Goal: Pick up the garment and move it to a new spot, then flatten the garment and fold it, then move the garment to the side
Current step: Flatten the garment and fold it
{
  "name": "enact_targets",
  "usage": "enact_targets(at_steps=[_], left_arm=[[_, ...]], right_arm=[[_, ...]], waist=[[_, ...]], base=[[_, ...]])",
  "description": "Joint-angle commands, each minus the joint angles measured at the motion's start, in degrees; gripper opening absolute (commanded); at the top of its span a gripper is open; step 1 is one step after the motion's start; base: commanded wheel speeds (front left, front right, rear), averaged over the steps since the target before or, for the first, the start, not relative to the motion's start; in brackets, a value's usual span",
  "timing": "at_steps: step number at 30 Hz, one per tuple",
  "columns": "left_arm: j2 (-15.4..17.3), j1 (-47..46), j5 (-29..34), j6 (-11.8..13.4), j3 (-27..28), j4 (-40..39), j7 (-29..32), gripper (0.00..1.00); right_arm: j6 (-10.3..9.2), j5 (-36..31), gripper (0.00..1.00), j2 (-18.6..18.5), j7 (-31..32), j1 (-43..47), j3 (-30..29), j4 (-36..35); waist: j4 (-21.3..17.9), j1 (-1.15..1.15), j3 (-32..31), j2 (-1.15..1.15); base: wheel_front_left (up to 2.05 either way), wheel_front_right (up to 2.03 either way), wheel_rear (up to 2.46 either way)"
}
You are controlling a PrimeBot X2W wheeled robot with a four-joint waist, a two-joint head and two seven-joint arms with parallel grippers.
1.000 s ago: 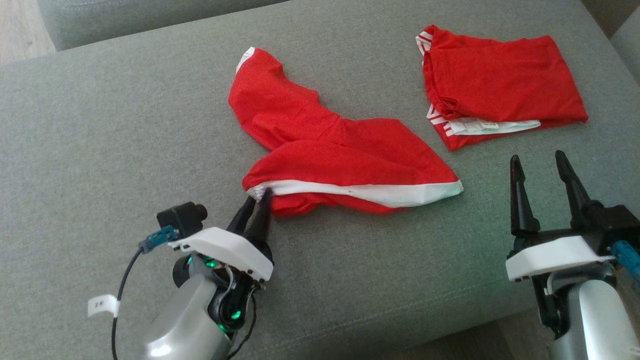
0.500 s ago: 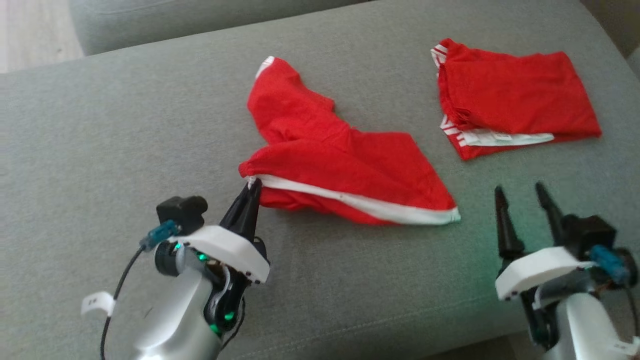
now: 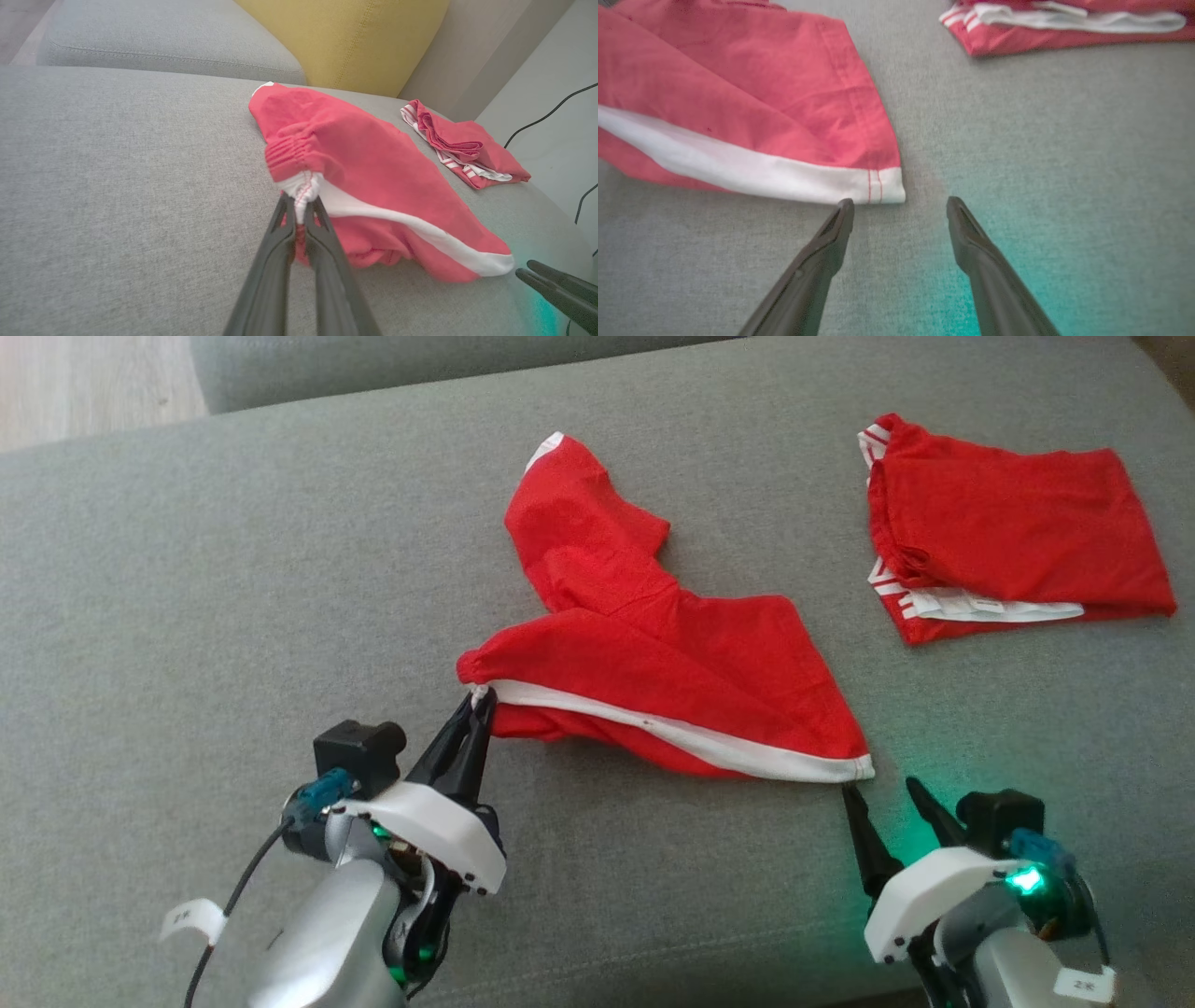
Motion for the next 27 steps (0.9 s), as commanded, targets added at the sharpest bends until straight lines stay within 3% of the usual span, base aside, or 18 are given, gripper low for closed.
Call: enact_targets(at_steps=[1,14,15,16,21,27], left_arm=[[1.0,-1.8,0.6,0.5,1.6,-2.0,-0.7,0.0],[1.3,-3.3,1.3,0.4,1.0,-2.7,-0.7,0.0],[1.3,-3.4,1.3,0.4,1.0,-2.6,-0.7,0.0],[1.3,-3.5,1.2,0.4,0.9,-2.5,-0.7,0.0],[1.8,-3.8,1.6,0.8,0.9,-2.3,-0.7,0.0],[3.5,-3.8,2.9,1.2,0.5,-2.7,-0.7,0.0]], right_arm=[[-0.05,0.5,1.0,-0.3,-1.0,-2.6,1.8,-0.4],[-0.05,-2.1,1.0,-0.3,-4.2,-9.2,4.2,8.4],[-0.05,-1.9,0.82,-0.3,-4.0,-9.5,4.7,9.0],[-0.05,-1.8,0.0,-0.3,-4.0,-10.1,5.1,10.0],[-0.05,-2.6,0.0,-0.3,-4.5,-11.1,4.3,10.8],[-0.05,-8.8,0.0,-0.9,-6.8,-12.3,-0.4,5.4]], waist=[[0.3,0.0,0.3,0.0],[2.3,0.0,2.5,0.0],[2.4,0.0,2.6,0.0],[2.5,0.0,2.5,0.0],[2.5,0.0,2.1,0.0],[2.7,0.0,0.1,0.0]], base=[[0.0,0.0,0.0],[0.0,0.0,0.0],[0.0,0.0,0.0],[0.0,0.0,0.0],[0.0,0.0,0.0],[0.0,0.0,0.0]])
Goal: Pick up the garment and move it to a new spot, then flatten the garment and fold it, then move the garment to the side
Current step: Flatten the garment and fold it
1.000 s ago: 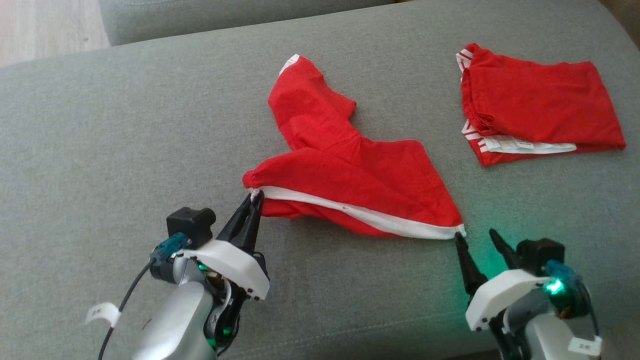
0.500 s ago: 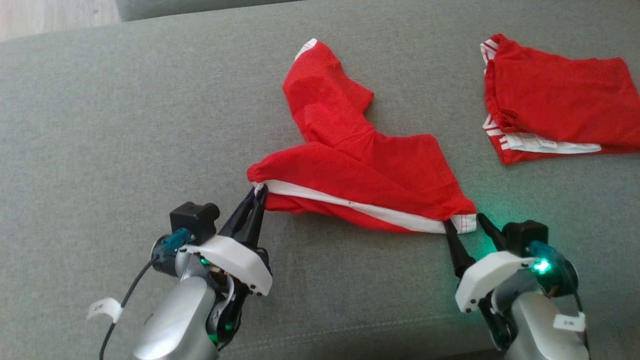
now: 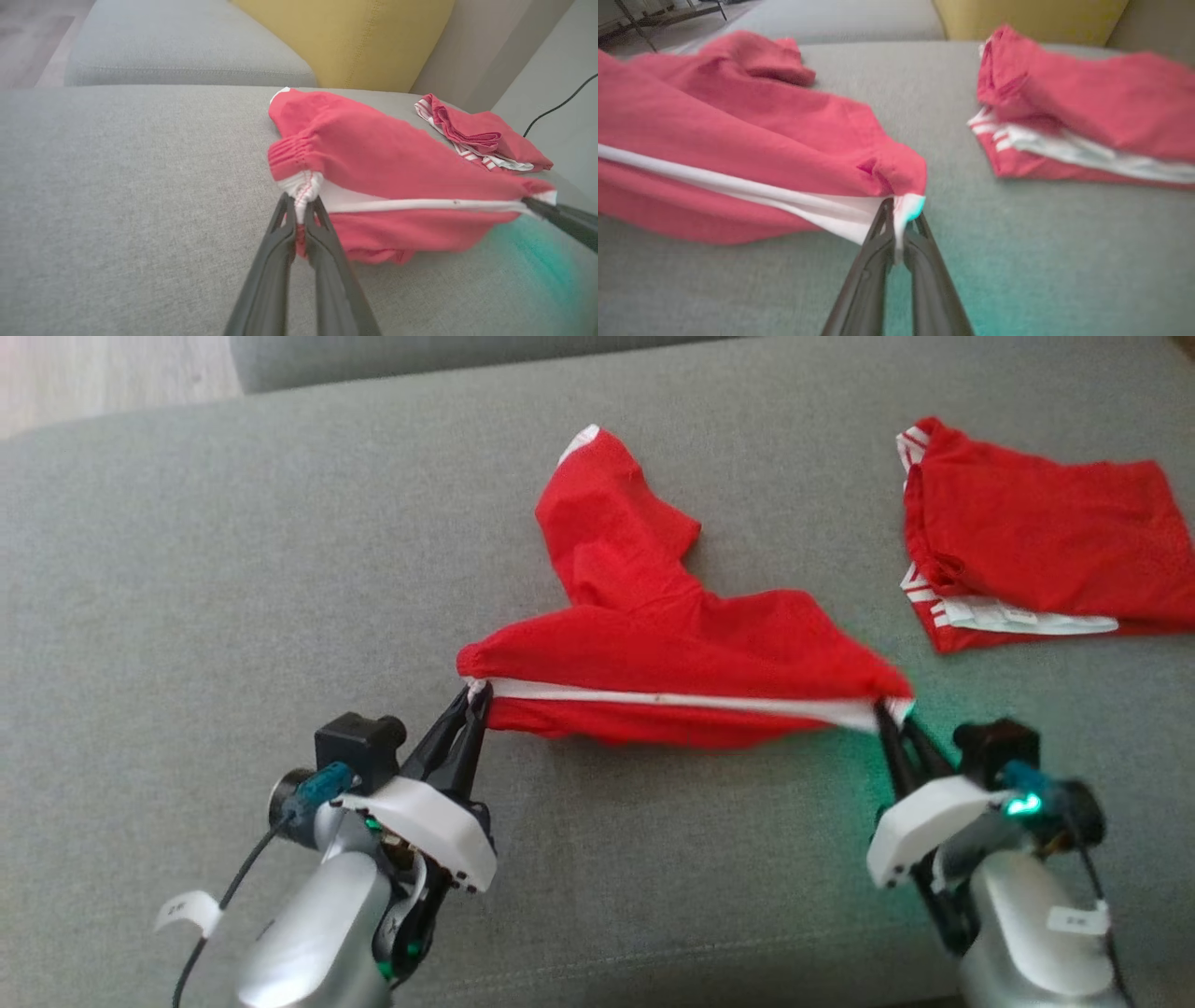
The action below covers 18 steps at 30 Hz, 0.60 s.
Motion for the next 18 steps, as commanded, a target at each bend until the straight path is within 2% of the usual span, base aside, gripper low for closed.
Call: enact_targets(at_steps=[1,4,5,10,18], left_arm=[[2.0,-2.8,0.8,0.6,1.9,-2.2,-0.7,0.0],[3.0,-2.8,1.3,0.5,1.6,-3.9,-0.5,0.0],[3.0,-2.8,1.3,0.5,1.6,-3.9,-0.5,0.0],[5.0,-3.3,2.3,1.6,2.0,-10.0,0.2,0.0],[7.9,-3.1,3.6,6.5,4.3,-24.4,3.3,0.0]], right_arm=[[-0.05,-1.4,0.0,-1.1,-0.8,-3.0,0.6,-3.8],[-0.05,-2.5,0.0,-3.0,-0.3,-4.7,1.4,-9.6],[-0.05,-2.5,0.0,-3.0,-0.3,-4.7,1.4,-9.6],[-0.05,-3.5,0.0,-7.8,2.6,-8.7,3.2,-21.2],[-0.05,-4.2,0.0,-13.3,13.1,-12.3,4.7,-37.2]], waist=[[0.0,0.0,-1.0,0.0],[-0.2,0.0,-2.7,0.0],[-0.2,0.0,-2.7,0.0],[-0.3,0.0,-5.6,0.0],[0.0,0.0,-11.0,0.0]], base=[[0.0,0.0,0.0],[0.0,0.0,0.0],[0.0,0.0,0.0],[0.0,0.0,0.0],[0.0,0.0,0.0]])
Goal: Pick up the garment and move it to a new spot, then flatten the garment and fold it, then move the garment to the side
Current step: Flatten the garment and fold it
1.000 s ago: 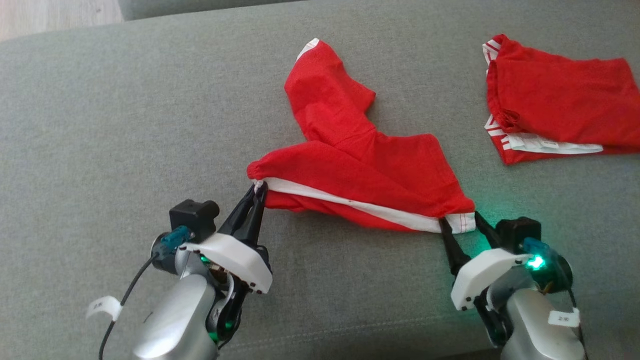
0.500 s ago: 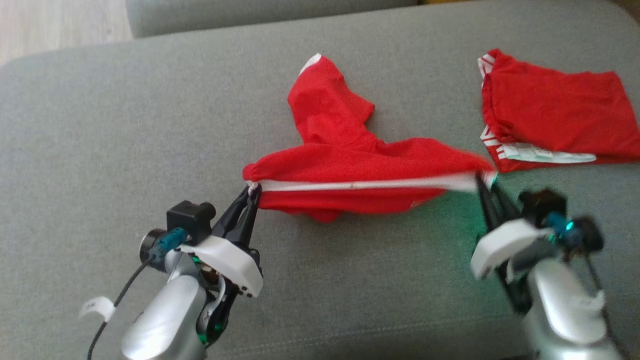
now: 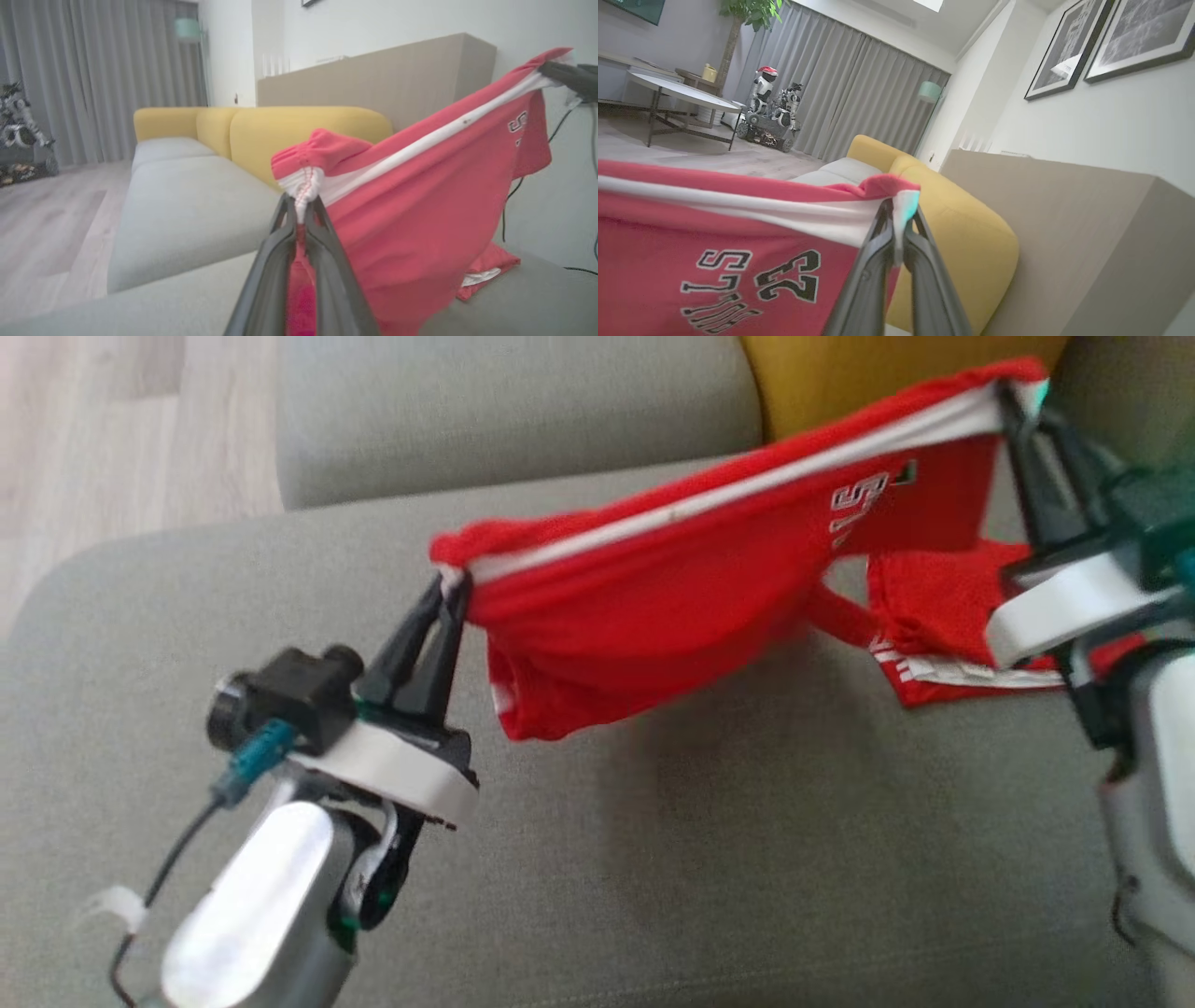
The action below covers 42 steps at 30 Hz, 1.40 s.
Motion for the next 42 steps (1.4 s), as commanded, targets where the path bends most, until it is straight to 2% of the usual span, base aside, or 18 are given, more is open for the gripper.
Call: enact_targets(at_steps=[1,6,9,13,15,20,23,26,29,35,42], left_arm=[[2.5,-2.8,0.6,1.3,3.3,-4.6,1.0,0.0],[4.9,-0.9,0.4,4.0,4.7,-14.2,5.9,0.0],[6.3,-0.7,-0.3,4.4,5.0,-18.2,9.4,0.0],[8.2,-3.9,-1.7,3.4,6.4,-18.2,13.2,0.0],[8.6,-7.3,-3.1,2.5,7.6,-16.7,14.7,0.0],[10.3,-21.7,-3.7,-2.2,9.9,-6.0,15.8,0.0],[9.8,-32.0,-2.9,-4.5,10.7,2.4,14.0,0.0],[8.6,-41.3,-2.1,-5.4,11.8,10.9,10.4,0.0],[7.6,-47.5,-1.5,-6.3,12.3,18.4,6.9,0.0],[5.8,-49.8,-1.3,-9.1,10.5,29.3,2.9,0.0],[2.6,-43.5,-0.2,-12.0,5.0,39.5,-1.9,0.0]], right_arm=[[-0.05,0.1,0.0,-1.4,3.0,-2.1,0.3,-4.8],[-0.05,3.2,0.0,-3.1,13.5,0.6,0.4,-14.4],[-0.05,5.6,0.0,-3.8,17.9,1.3,1.2,-18.2],[-0.05,8.4,0.0,-4.8,21.1,-2.1,2.7,-17.6],[-0.05,10.2,0.0,-4.9,21.6,-6.4,3.9,-15.5],[-0.05,11.7,0.0,-4.3,17.4,-23.0,7.8,-3.2],[-0.05,10.8,0.0,-2.0,11.4,-34.4,9.0,6.7],[-0.05,8.7,0.0,1.2,4.3,-44.2,8.5,16.8],[-0.05,6.9,0.0,4.8,-1.7,-50.4,6.8,25.8],[-0.05,5.0,0.0,8.6,-7.3,-51.6,6.5,38.2],[-0.05,5.5,0.0,10.1,-10.8,-45.7,9.1,52.1]], waist=[[0.3,0.0,-1.5,0.0],[0.6,0.0,-2.1,0.0],[0.7,0.0,-1.2,0.0],[0.5,0.0,2.0,0.0],[0.4,0.0,5.7,0.0],[0.3,0.0,14.9,0.0],[0.5,0.0,19.3,0.0],[1.0,0.0,22.6,0.0],[1.5,0.0,25.1,0.0],[2.8,0.0,28.1,0.0],[4.4,0.0,28.8,0.0]], base=[[0.0,0.0,0.0],[0.0,0.0,0.0],[0.0,0.0,0.0],[0.0,0.0,0.0],[0.0,0.0,0.0],[0.0,0.0,0.0],[0.0,0.0,0.0],[0.0,0.0,0.0],[0.0,0.0,0.0],[0.0,0.0,0.0],[0.0,0.0,0.0]])
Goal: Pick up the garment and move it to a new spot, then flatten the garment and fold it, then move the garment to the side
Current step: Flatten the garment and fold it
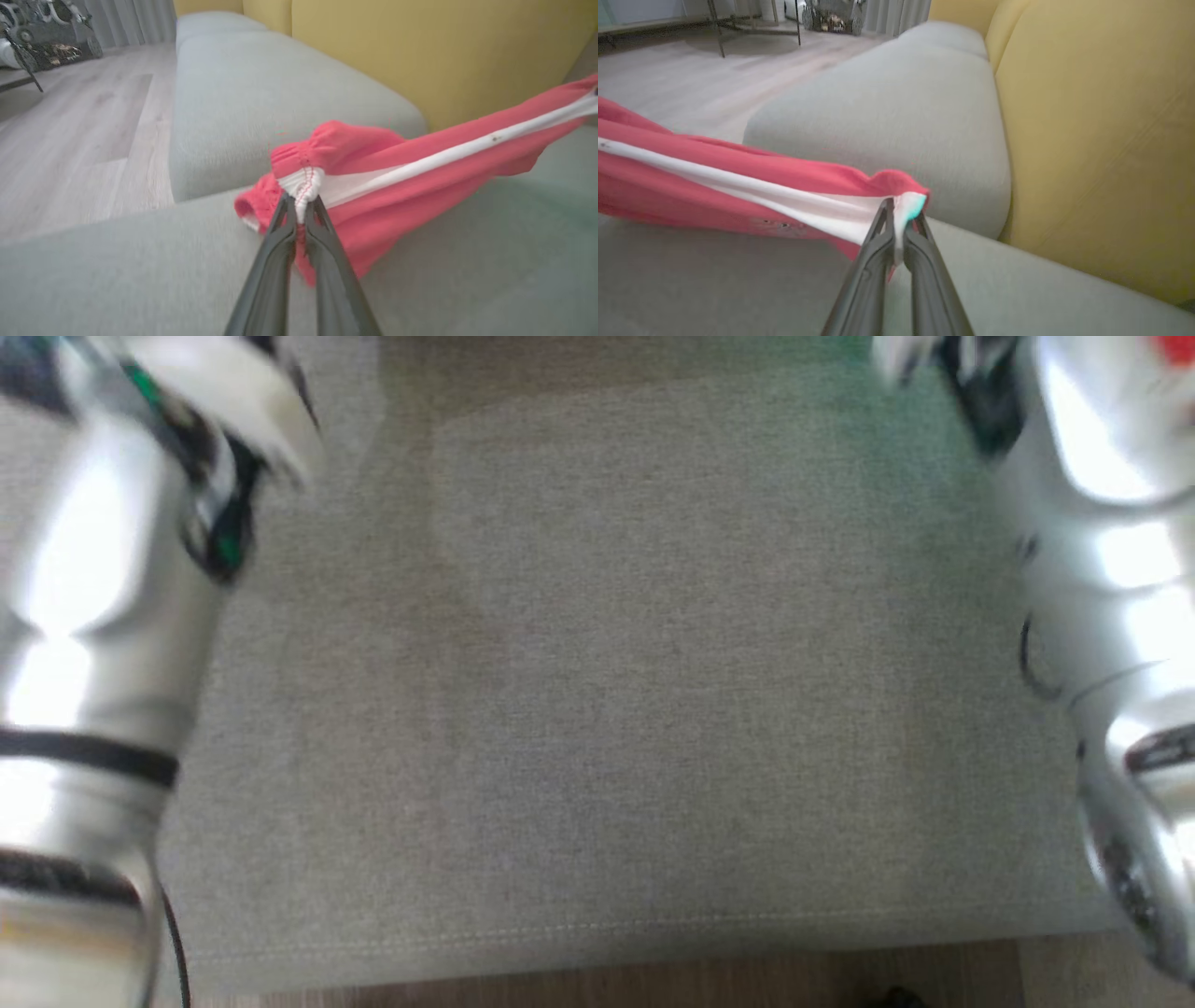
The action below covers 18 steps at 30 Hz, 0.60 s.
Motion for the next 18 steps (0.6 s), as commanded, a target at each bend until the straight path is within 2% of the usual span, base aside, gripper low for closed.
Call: enact_targets(at_steps=[1,5,10,14,18], left_arm=[[2.6,-0.2,0.4,0.0,1.1,-0.8,-0.7,0.0],[1.6,6.5,0.9,-0.6,-1.9,1.2,-1.8,0.0],[1.4,15.3,1.6,-0.9,-5.8,2.2,-2.1,0.0],[1.5,20.9,2.2,-1.0,-7.1,-0.2,-2.1,0.0],[1.8,25.6,3.0,-0.9,-7.4,-2.9,-2.2,0.0]], right_arm=[[-0.05,0.6,0.0,1.0,-0.6,-0.1,0.3,-1.0],[-0.05,2.4,0.0,0.4,-0.2,4.1,3.9,4.3],[-0.05,6.3,0.0,-1.3,2.2,9.9,11.4,7.9],[-0.05,10.9,0.0,-4.1,5.0,14.1,18.0,7.3],[-0.05,17.2,0.0,-7.9,8.7,18.0,24.2,3.3]], waist=[[0.3,-0.01,-0.7,0.0],[0.7,-0.01,-3.7,0.0],[0.6,-0.01,-8.5,0.0],[0.3,-0.01,-11.7,0.0],[-0.2,-0.01,-14.3,0.0]], base=[[0.0,0.0,0.0],[0.0,0.0,0.0],[0.0,0.0,0.0],[0.0,0.0,0.0],[0.0,0.0,0.0]])
